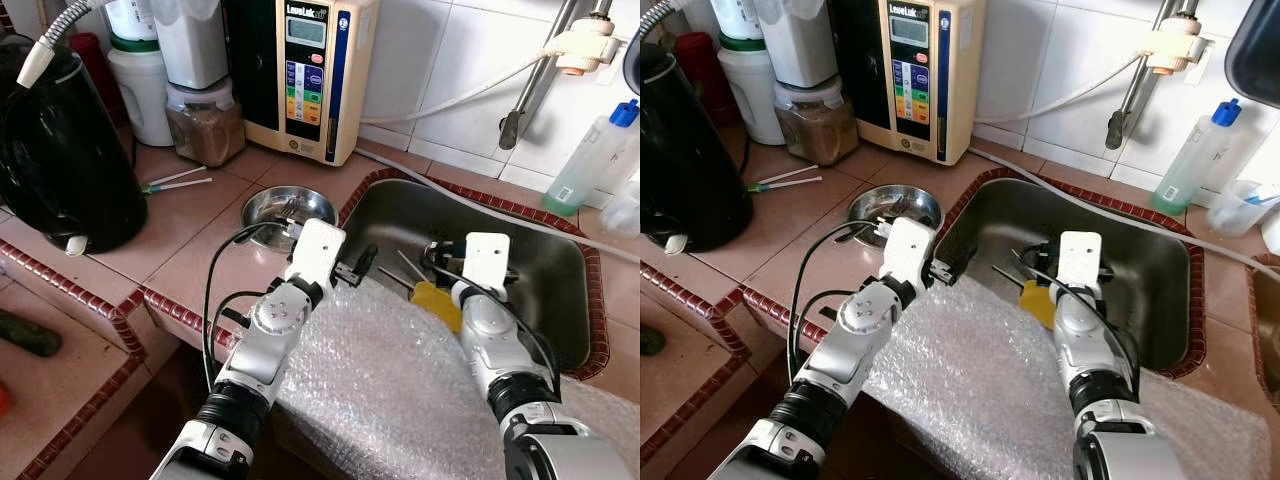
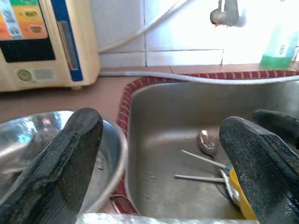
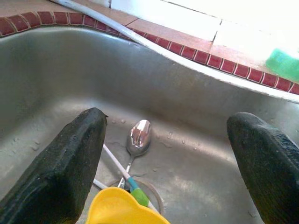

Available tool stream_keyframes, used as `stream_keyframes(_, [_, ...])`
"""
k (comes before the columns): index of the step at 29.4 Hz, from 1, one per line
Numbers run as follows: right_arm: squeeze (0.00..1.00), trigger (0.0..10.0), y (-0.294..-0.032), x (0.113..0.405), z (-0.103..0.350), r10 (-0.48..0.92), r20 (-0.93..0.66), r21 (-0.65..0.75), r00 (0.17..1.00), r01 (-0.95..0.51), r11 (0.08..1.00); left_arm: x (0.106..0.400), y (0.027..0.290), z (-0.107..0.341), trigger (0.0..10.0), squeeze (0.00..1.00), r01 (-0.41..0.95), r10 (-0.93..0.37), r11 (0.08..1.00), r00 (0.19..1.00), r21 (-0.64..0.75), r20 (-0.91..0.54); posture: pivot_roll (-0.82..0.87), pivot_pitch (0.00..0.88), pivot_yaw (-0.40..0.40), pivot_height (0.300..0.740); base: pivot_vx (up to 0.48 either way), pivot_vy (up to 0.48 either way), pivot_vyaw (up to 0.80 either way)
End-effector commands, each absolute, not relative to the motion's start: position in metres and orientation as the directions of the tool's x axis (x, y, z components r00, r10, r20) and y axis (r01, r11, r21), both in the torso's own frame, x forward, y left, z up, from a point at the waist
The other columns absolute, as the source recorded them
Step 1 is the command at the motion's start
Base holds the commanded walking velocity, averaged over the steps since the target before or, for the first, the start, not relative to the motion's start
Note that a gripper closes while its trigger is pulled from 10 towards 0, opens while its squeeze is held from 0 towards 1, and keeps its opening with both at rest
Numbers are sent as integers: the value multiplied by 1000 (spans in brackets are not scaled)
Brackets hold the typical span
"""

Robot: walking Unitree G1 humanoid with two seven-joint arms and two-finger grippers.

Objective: Kitchen organization

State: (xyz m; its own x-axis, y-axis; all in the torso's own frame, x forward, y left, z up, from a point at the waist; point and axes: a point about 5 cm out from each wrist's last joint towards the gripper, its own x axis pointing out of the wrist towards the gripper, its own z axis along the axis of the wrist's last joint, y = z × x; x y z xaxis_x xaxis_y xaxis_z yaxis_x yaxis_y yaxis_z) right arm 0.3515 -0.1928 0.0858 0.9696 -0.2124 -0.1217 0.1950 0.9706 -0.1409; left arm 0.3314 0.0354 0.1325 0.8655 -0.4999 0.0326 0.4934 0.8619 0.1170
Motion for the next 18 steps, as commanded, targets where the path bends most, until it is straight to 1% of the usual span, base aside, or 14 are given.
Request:
stream_keyframes(1, [1000, 10000, -190, 360, 103, -191, -68, -137, 979, 180, 974, 338, 36, 143, 10000, 0, 479, -490, 866, 870, 145, 52, 64, 0, -81, 740, 0, 0, 0])
stream_keyframes(6, [1000, 10000, -197, 365, 117, -202, -24, -143, 979, 197, 970, 344, 42, 148, 10000, 0, 467, -479, 871, 876, 150, 53, 30, 0, -61, 740, 0, 0, 0])
stream_keyframes(7, [867, 10000, -202, 364, 120, -226, -13, -129, 974, 223, 966, 346, 44, 146, 10000, 0, 459, -471, 875, 881, 155, 44, 13, 0, -49, 740, 0, 0, 0])
stream_keyframes(10, [871, 10000, -205, 362, 121, -251, -9, -102, 968, 249, 963, 347, 46, 146, 10000, 0, 449, -461, 878, 887, 168, 36, 5, 0, -49, 740, 0, 0, 0])
stream_keyframes(11, [784, 10000, -204, 361, 121, -248, -4, -95, 969, 246, 965, 347, 46, 147, 10000, 0, 452, -464, 876, 885, 166, 43, 5, 0, -50, 740, 0, 0, 0])
stream_keyframes(12, [784, 10000, -203, 361, 122, -243, 0, -92, 970, 242, 966, 348, 46, 148, 10000, 0, 454, -467, 876, 883, 164, 49, 8, 0, -51, 740, 0, 0, 0])
stream_keyframes(13, [784, 10000, -198, 359, 123, -216, 14, -94, 976, 216, 972, 348, 47, 150, 10000, 0, 450, -469, 872, 881, 195, 62, 25, 0, -56, 740, 0, 0, 0])
stream_keyframes(14, [761, 10000, -195, 359, 123, -203, 20, -99, 979, 204, 974, 349, 48, 151, 10000, 0, 448, -469, 870, 881, 205, 66, 30, 0, -55, 740, 0, 0, 0])
stream_keyframes(15, [761, 10000, -193, 359, 123, -191, 23, -107, 981, 192, 976, 349, 48, 152, 10000, 0, 443, -466, 869, 882, 220, 67, 34, 0, -52, 740, 0, 0, 0])
stream_keyframes(16, [710, 10000, -188, 360, 122, -176, 22, -101, 984, 177, 979, 351, 51, 156, 10000, 0, 424, -448, 879, 891, 218, 77, 48, 0, -52, 740, 0, 0, 0])
stream_keyframes(18, [690, 10000, -183, 362, 124, -160, 25, -83, 987, 161, 983, 353, 54, 163, 10000, 0, 391, -421, 892, 901, 226, 105, 63, 0, -54, 740, 0, 0, 0])
